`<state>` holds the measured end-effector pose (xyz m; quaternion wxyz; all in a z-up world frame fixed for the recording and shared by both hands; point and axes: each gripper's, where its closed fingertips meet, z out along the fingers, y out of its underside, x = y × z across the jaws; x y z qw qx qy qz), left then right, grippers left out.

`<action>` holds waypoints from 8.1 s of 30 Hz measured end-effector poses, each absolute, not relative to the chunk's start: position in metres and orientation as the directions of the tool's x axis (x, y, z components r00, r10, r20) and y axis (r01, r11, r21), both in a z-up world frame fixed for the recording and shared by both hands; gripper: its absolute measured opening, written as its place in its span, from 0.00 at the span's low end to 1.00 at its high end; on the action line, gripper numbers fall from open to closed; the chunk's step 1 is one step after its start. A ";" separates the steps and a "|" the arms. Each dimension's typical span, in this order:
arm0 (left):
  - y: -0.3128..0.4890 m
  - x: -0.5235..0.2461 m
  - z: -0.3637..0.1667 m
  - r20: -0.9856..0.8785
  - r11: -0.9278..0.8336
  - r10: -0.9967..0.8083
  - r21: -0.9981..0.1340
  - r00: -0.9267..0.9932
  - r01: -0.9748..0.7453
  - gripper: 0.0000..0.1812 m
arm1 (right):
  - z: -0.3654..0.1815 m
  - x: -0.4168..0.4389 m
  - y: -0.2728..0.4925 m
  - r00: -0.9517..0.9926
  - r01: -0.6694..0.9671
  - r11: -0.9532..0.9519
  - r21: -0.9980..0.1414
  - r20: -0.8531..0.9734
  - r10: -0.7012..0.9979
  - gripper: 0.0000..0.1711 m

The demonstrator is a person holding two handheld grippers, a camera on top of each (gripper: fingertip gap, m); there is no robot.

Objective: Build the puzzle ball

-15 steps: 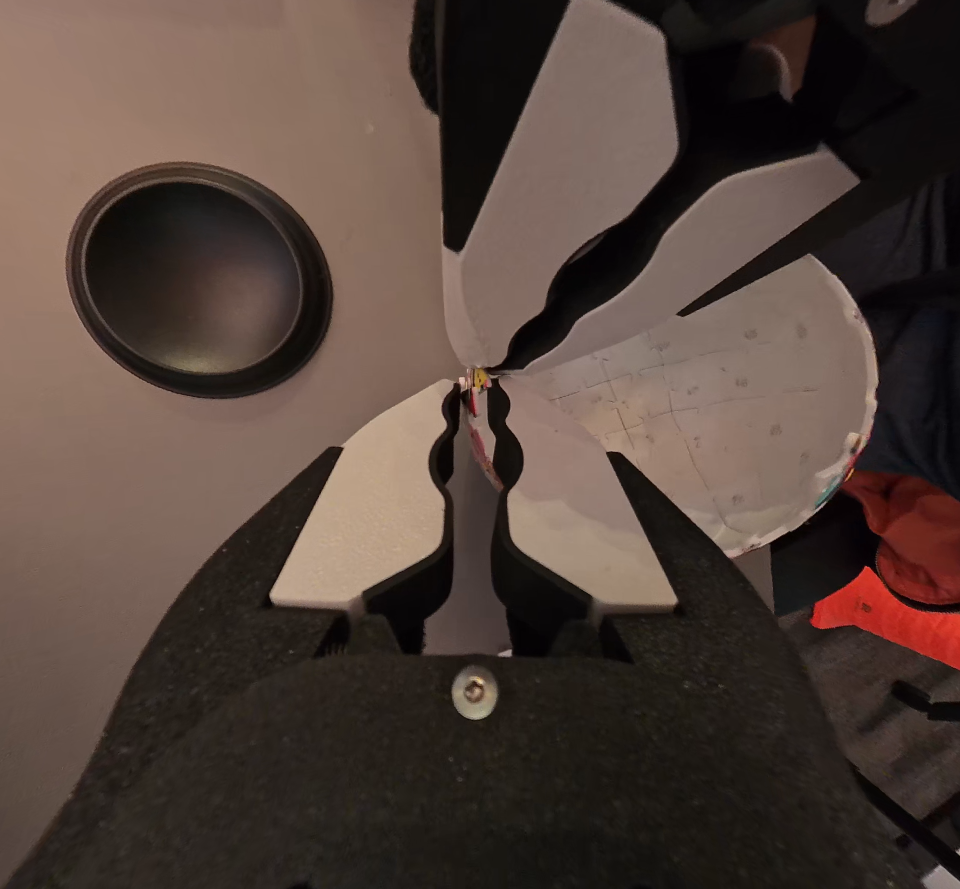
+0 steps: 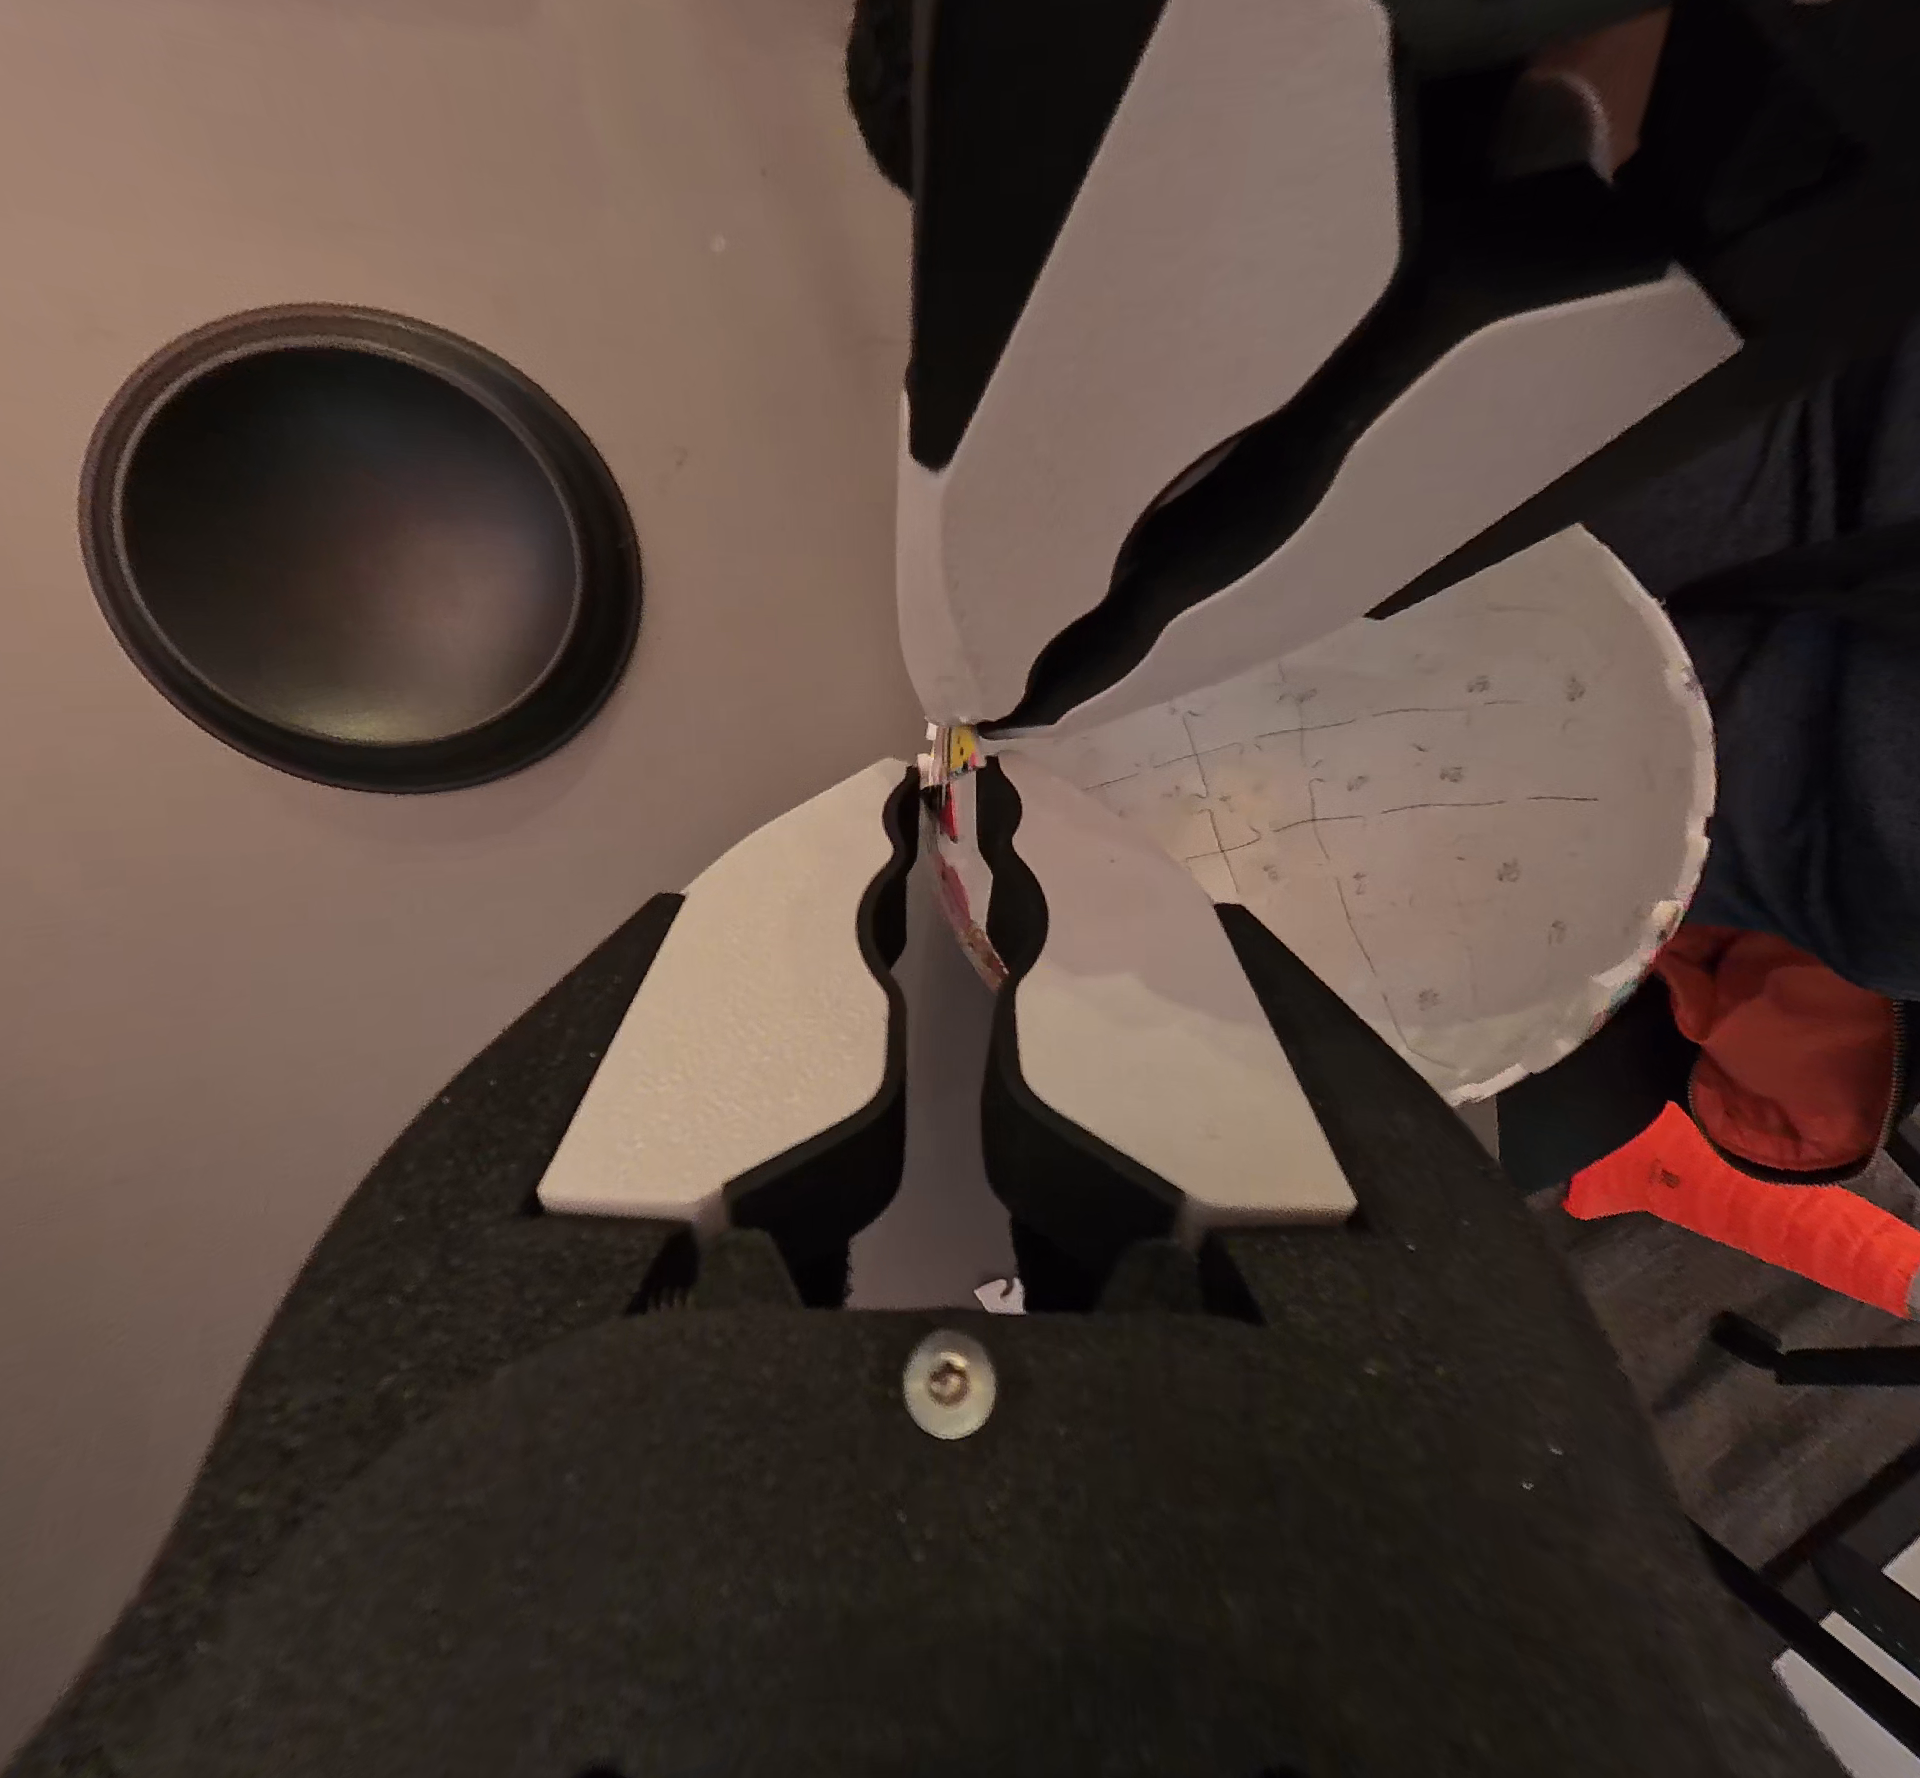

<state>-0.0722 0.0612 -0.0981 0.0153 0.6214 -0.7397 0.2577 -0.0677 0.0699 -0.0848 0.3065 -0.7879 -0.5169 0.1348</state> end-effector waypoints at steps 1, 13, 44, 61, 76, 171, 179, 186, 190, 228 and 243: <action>0.061 -0.072 -0.098 0.343 0.096 -0.912 -0.359 -0.227 -0.929 0.05 | -0.085 -0.067 0.070 0.432 0.731 -0.280 -0.623 0.104 0.896 0.02; 0.062 -0.071 -0.101 0.324 0.113 -0.915 -0.362 -0.239 -0.925 0.04 | -0.084 -0.063 0.071 0.459 0.700 -0.328 -0.634 0.046 0.887 0.02; 0.063 -0.067 -0.094 0.297 0.111 -0.919 -0.440 -0.260 -0.891 0.01 | -0.074 -0.061 0.077 0.512 0.598 -0.352 -0.721 0.005 0.859 0.06; 0.067 -0.071 -0.095 0.260 0.101 -0.930 -0.496 -0.258 -0.862 0.01 | -0.094 -0.065 0.067 0.563 0.477 -0.558 -0.678 -0.252 0.787 0.11; 0.064 -0.079 -0.088 0.179 0.162 -0.933 -0.564 -0.311 -0.810 0.01 | -0.098 -0.069 0.065 0.549 0.497 -0.575 -0.650 -0.278 0.788 0.03; 0.081 -0.082 -0.101 0.333 0.122 -0.897 -0.443 -0.289 -0.888 0.03 | -0.112 -0.066 0.080 0.292 0.769 -0.274 -0.577 -0.064 0.954 0.02; 0.082 -0.082 -0.100 0.336 0.131 -0.894 -0.439 -0.297 -0.889 0.03 | -0.111 -0.065 0.080 0.328 0.704 -0.375 -0.603 -0.193 0.925 0.02; 0.083 -0.080 -0.098 0.346 0.114 -0.893 -0.447 -0.289 -0.887 0.06 | -0.107 -0.066 0.083 0.321 0.677 -0.366 -0.638 -0.192 0.927 0.02; 0.082 -0.074 -0.097 0.359 0.098 -0.888 -0.462 -0.287 -0.881 0.11 | -0.106 -0.067 0.082 0.315 0.657 -0.380 -0.651 -0.221 0.923 0.02; 0.086 -0.065 -0.112 0.361 0.108 -0.895 -0.395 -0.262 -0.912 0.06 | -0.102 -0.066 0.096 0.357 0.561 -0.437 -0.703 -0.270 0.894 0.02; 0.089 -0.063 -0.117 0.317 0.137 -0.907 -0.399 -0.276 -0.907 0.02 | -0.108 -0.063 0.097 0.391 0.546 -0.430 -0.719 -0.235 0.890 0.02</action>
